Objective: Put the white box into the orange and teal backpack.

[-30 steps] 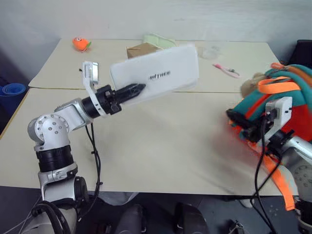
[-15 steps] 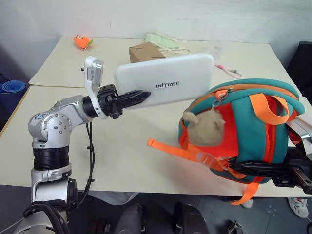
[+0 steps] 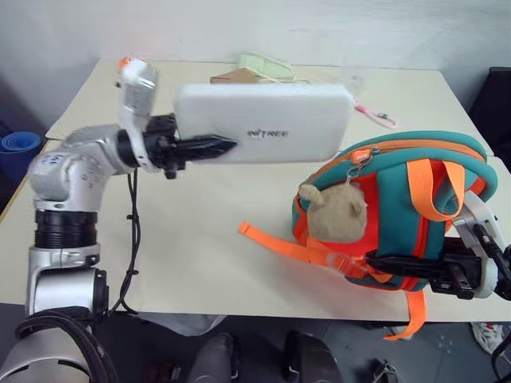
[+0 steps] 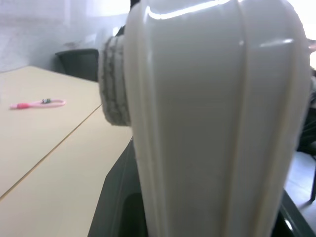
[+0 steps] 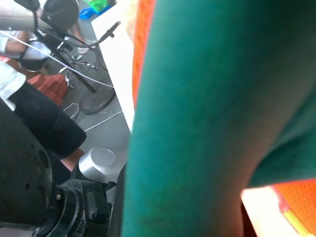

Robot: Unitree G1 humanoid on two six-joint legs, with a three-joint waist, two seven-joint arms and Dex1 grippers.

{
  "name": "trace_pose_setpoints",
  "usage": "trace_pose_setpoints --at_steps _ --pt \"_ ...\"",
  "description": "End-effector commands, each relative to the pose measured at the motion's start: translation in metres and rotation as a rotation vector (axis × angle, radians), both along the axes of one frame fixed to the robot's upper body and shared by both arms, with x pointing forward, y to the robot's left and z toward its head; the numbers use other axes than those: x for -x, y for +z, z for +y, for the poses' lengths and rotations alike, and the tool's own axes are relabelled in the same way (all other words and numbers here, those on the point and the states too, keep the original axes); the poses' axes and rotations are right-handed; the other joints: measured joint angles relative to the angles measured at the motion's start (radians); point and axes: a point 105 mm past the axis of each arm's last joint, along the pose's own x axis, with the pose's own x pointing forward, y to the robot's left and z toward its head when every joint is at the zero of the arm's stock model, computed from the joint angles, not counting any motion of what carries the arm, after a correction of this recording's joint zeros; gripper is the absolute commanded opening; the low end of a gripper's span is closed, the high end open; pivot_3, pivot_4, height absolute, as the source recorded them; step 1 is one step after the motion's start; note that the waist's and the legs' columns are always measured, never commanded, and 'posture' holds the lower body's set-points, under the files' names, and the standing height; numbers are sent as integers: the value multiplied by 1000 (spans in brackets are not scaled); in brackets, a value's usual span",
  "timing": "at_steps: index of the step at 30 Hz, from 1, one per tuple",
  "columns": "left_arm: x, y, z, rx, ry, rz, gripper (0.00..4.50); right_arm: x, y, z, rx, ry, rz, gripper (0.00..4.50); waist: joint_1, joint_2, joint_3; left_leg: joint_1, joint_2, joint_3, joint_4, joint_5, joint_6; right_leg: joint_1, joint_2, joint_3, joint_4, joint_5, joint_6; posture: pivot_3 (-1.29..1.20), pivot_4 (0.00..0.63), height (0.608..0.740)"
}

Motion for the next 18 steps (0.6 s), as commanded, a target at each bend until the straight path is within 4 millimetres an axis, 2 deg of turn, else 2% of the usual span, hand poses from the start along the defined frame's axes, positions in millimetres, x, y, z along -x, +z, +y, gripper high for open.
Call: trace_pose_setpoints --at_steps 1,3,6,9,13,18 --pt "18 2 -5 -37 -63 -75 1307 2 5 1 -9 1 -30 18 0 0 0 0 0 0 0 0 0 0 0 0 0 0 0 0 150 740" --pt "14 -12 -13 -85 -34 -105 1307 3 6 1 -13 4 -25 18 2 0 0 0 0 0 0 0 0 1 0 0 0 0 0 0 150 740" --pt "-2 -36 -29 -202 59 -250 1307 16 11 4 -37 75 13 18 13 0 0 0 0 -1 2 1 1 1 0 0 0 0 0 0 150 740" --pt "-9 -46 -42 -244 79 -337 1307 27 18 5 -68 134 44 18 30 0 0 0 -1 0 3 1 1 2 -1 2 -2 2 0 0 150 740" --pt "-19 -32 -53 -166 102 -378 1307 30 22 4 -78 151 60 18 40 0 0 0 0 -1 3 -1 2 2 -2 2 -4 3 0 0 150 740" --pt "-26 -11 -48 -77 97 -322 1307 32 20 3 -57 164 62 18 41 0 0 -1 0 0 2 -1 2 1 -1 0 -1 3 0 0 150 740"
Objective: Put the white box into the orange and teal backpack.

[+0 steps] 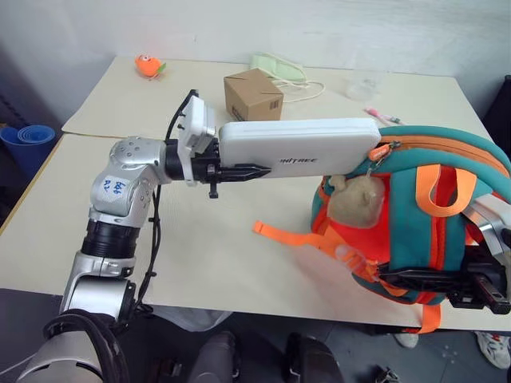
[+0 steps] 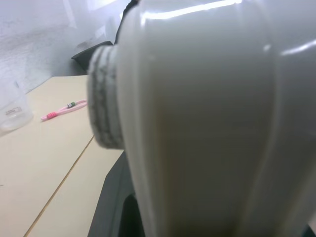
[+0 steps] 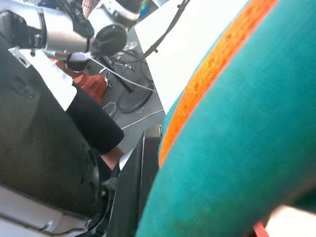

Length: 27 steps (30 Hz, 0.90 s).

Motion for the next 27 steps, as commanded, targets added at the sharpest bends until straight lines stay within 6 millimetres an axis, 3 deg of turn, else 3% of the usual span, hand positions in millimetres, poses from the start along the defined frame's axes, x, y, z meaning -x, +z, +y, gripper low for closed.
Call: trace_pose_setpoints --at_steps 1,5,9,14,19,24,25,27 --pt "-3 29 8 91 2 -7 1307 8 7 3 9 49 -24 18 0 0 0 -1 0 0 0 0 0 0 0 -1 0 0 0 0 150 740" --pt "-1 23 8 41 -29 -1 1307 11 11 3 4 61 -33 18 -4 0 0 -2 0 0 2 0 1 0 1 -1 -1 0 0 0 150 740" --pt "12 -1 -5 -66 -110 -20 1307 10 18 5 -19 71 -56 18 -7 0 0 -2 0 0 3 0 1 0 1 -1 0 0 0 0 150 740" --pt "11 -30 -23 -212 -140 -141 1307 8 24 5 -31 77 -68 18 -4 0 0 -3 0 0 8 0 1 0 0 -1 0 0 0 0 150 740" --pt "9 -26 -85 -226 -250 -243 1307 -1 27 8 -21 105 -99 18 8 0 0 -5 1 -1 14 -5 4 -1 -1 -1 -1 0 1 0 150 740" --pt "20 -26 -157 -224 -309 -236 1307 -25 23 16 -13 60 -177 18 7 0 0 -12 0 0 16 -6 6 -4 -1 -2 0 2 3 0 150 740" --pt "19 -29 -167 -233 -298 -240 1860 -29 21 18 -10 46 -190 0 7 0 0 -13 0 0 16 -6 7 -4 0 -2 -1 2 3 0 150 740" --pt "17 -28 -174 -231 -280 -252 2264 -36 19 19 0 12 -211 0 7 0 0 -14 0 0 16 -6 7 -5 0 -3 -2 2 3 0 150 740"
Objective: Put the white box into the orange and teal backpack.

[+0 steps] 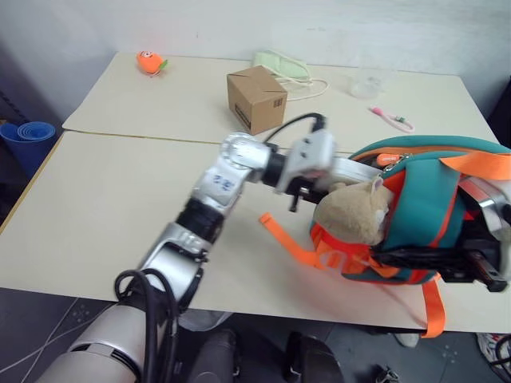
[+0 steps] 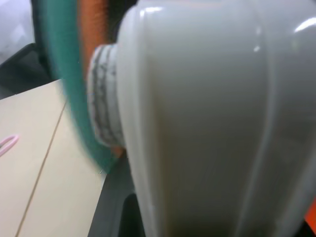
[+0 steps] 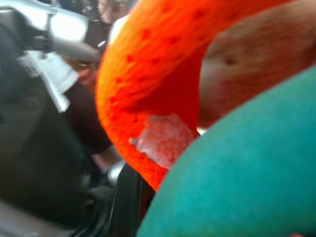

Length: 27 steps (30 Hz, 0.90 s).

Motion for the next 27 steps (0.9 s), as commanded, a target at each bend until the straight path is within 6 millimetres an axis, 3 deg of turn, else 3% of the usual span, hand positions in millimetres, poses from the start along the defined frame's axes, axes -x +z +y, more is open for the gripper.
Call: trace_pose_setpoints --at_steps 1,4,6,9,12,15,17,19,24,26,27 --pt "-1 17 -12 37 20 -91 2561 -11 -1 1 6 -68 -49 0 -2 0 0 -1 0 0 0 0 0 0 0 -1 -1 0 0 0 150 740" --pt "-26 36 18 98 167 -105 3442 -9 -2 -2 -6 -87 -43 0 -19 0 0 0 1 0 0 0 0 0 0 -1 0 0 0 0 150 740" --pt "-28 49 51 143 178 -30 3993 -7 -3 -3 -16 -103 -37 0 -32 1 0 1 1 0 0 1 0 0 0 0 2 0 0 0 150 740" --pt "-10 67 103 204 103 138 3993 -4 -6 -5 -23 -128 -30 0 -53 1 0 2 3 0 0 2 -2 0 1 0 4 0 0 0 150 740" --pt "12 77 132 206 40 255 3993 -3 -9 -5 -25 -140 -25 0 -52 2 0 3 3 -1 0 3 -3 0 1 0 5 0 -1 0 150 740" --pt "30 89 131 248 12 298 3993 -3 -10 -4 -33 -147 -21 0 -38 1 0 2 1 -3 1 3 -2 2 1 1 5 0 0 0 150 740" --pt "31 84 113 247 34 241 3993 -3 -10 -3 -39 -148 -20 0 -28 2 0 2 0 -5 2 3 -1 4 0 1 3 1 1 0 150 740" --pt "25 78 93 254 73 192 3993 -3 -10 -2 -43 -148 -18 0 -16 1 0 3 -1 -4 3 3 0 6 -1 2 2 2 3 0 150 740" --pt "11 51 76 149 138 80 3993 -3 -8 0 -53 -153 -20 0 -25 2 0 2 -1 -2 4 3 0 4 1 3 3 3 4 0 150 740" --pt "-3 52 75 177 207 33 3993 -2 -7 0 -56 -154 -19 0 -30 2 0 3 0 0 2 3 -1 3 1 3 3 3 3 0 150 740" --pt "-8 62 76 244 223 18 3993 -1 -7 0 -57 -154 -17 0 -29 2 0 3 1 0 2 3 -1 3 1 3 3 2 3 0 150 740"
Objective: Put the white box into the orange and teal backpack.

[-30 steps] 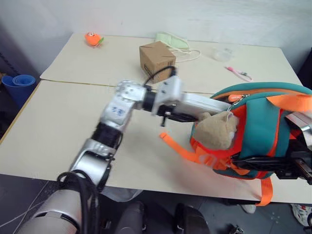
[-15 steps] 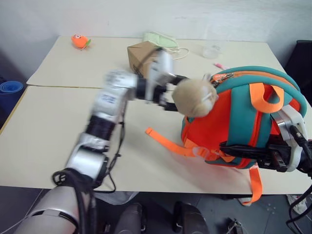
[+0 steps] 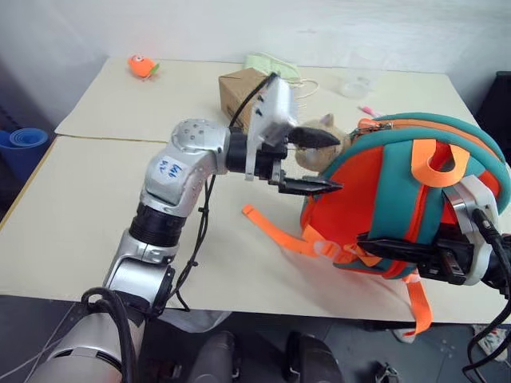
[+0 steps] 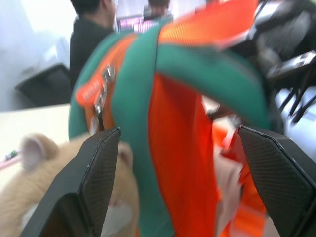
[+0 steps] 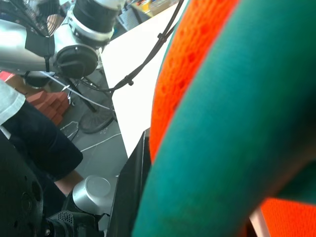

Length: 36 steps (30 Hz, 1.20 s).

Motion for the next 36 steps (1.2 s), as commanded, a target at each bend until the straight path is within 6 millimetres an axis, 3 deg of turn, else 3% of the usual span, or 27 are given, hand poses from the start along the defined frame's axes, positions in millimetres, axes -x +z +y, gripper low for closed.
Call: trace_pose_setpoints --at_steps 1,4,8,10,14,18,21,30,33,36 --pt "-16 28 6 152 85 -95 3993 7 8 3 -16 21 -36 0 3 0 0 0 0 0 0 0 0 0 0 0 0 0 0 0 150 740" --pt "-17 41 14 245 67 -73 3993 9 7 4 -23 15 -33 0 5 0 0 -1 0 0 0 0 1 0 -1 0 0 0 0 0 150 740" --pt "-20 38 26 260 74 -15 3993 10 6 6 -33 9 -32 0 6 0 0 -1 0 0 0 0 1 0 -1 0 -1 0 0 0 150 740" --pt "-22 33 28 234 80 -10 4366 10 5 6 -33 7 -32 0 6 0 0 -1 0 0 0 0 1 0 -1 0 0 0 0 0 150 740" --pt "-32 23 22 169 129 -56 4473 8 4 6 -31 1 -33 0 8 0 0 -1 -1 0 0 0 1 0 -1 0 0 0 0 0 150 740" --pt "-38 -8 3 8 101 -26 4473 4 3 8 -30 -8 -47 0 9 0 0 -1 -1 0 0 0 2 0 -1 0 0 0 0 0 150 740" --pt "-37 -10 -2 11 81 -2 4473 1 2 9 -37 -22 -52 0 8 0 0 -1 -1 0 0 0 2 -1 -1 0 -1 0 0 0 150 740" --pt "-48 0 8 71 137 2 1917 4 2 4 -45 -57 -59 0 8 0 0 -2 -1 0 0 0 2 -1 -1 0 0 0 0 0 150 740" --pt "-55 -8 32 18 185 -13 1281 7 -1 -2 -44 -91 -55 0 7 0 0 -2 -1 0 0 0 2 -1 -1 0 0 0 0 0 150 740" --pt "-68 -31 65 -150 277 -65 931 4 -3 -10 -34 -158 -81 0 -1 0 0 -1 0 1 0 0 2 -1 0 0 0 0 0 0 150 740"
